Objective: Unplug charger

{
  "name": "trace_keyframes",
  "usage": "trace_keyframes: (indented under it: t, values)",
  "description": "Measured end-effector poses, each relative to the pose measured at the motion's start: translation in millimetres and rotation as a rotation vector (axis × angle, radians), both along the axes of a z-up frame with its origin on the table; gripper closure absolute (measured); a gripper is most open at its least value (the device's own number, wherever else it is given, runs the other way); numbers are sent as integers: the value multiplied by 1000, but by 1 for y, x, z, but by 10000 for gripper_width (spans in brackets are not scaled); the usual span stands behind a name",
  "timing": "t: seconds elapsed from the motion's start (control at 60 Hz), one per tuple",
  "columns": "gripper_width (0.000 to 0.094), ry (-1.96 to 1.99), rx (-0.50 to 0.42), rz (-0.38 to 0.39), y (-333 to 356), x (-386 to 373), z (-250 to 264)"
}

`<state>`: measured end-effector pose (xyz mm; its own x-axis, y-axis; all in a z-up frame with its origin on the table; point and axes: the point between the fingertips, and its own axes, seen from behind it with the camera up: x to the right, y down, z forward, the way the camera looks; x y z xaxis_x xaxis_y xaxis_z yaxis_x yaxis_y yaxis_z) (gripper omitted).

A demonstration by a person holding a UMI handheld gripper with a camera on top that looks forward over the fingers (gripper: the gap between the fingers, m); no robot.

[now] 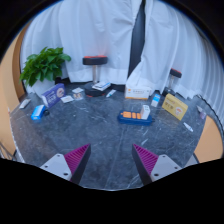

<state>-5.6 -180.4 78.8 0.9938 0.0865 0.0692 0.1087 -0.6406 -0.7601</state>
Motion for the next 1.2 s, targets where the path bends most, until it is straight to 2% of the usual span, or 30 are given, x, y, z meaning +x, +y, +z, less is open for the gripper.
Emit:
trace_keyframes:
  t: [0.217,0.317,0.417,0.5,0.55,0.633,0.65,0.85,0.883,0.967,1.033,1.117,1.2]
  values:
    - [83,-8,122,-107,108,109,-24]
    - [91,-1,178,-124,161,135,-28]
    - [125,21,192,-119,202,142,-36]
    - [265,32,189,-109,225,141,-46]
    - [382,33,192,-107,235,140,-52]
    - [714,24,191,-106,242,141,-58]
    - [748,22,192,-106,243,142,-59]
    - [853,53,158,-94,242,141,-58]
    - [855,99,205,-95,244,141,-31]
    - [857,97,476,-84,244,158,100]
    - [856,124,583,-84,242,167,170]
    - [857,146,605,-84,242,190,196]
    - [857,167,521,-97,242,214,156]
